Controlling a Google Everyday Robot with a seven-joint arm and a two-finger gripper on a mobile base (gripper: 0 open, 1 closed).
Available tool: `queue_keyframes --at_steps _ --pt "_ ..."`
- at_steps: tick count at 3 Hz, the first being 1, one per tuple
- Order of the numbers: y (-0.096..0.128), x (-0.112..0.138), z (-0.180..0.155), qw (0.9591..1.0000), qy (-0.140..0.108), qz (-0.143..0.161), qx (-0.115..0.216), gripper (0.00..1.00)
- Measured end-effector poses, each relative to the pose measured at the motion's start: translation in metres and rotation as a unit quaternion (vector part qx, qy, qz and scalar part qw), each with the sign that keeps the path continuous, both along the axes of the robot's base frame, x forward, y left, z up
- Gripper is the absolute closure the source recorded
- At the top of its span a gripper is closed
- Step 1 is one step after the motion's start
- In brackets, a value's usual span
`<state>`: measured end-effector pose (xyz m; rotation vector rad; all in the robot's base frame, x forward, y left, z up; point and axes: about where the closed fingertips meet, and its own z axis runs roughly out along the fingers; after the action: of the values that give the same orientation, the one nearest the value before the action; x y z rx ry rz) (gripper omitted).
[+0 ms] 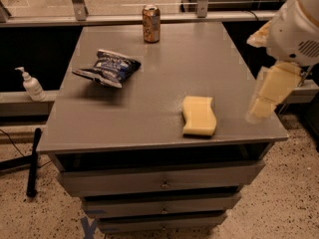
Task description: Move blue chip bag near sponge
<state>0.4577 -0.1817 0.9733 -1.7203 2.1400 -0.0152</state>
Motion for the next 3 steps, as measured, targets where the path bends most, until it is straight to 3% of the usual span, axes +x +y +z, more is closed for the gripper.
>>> queue_keyframes --at_steps 1,3 --pt "0.064 0.024 -0.004 0.9973 -0.019 0.041 0.058 0.0" --pt "0.213 0.067 -0.032 0.9769 -0.058 0.136 0.154 0.0"
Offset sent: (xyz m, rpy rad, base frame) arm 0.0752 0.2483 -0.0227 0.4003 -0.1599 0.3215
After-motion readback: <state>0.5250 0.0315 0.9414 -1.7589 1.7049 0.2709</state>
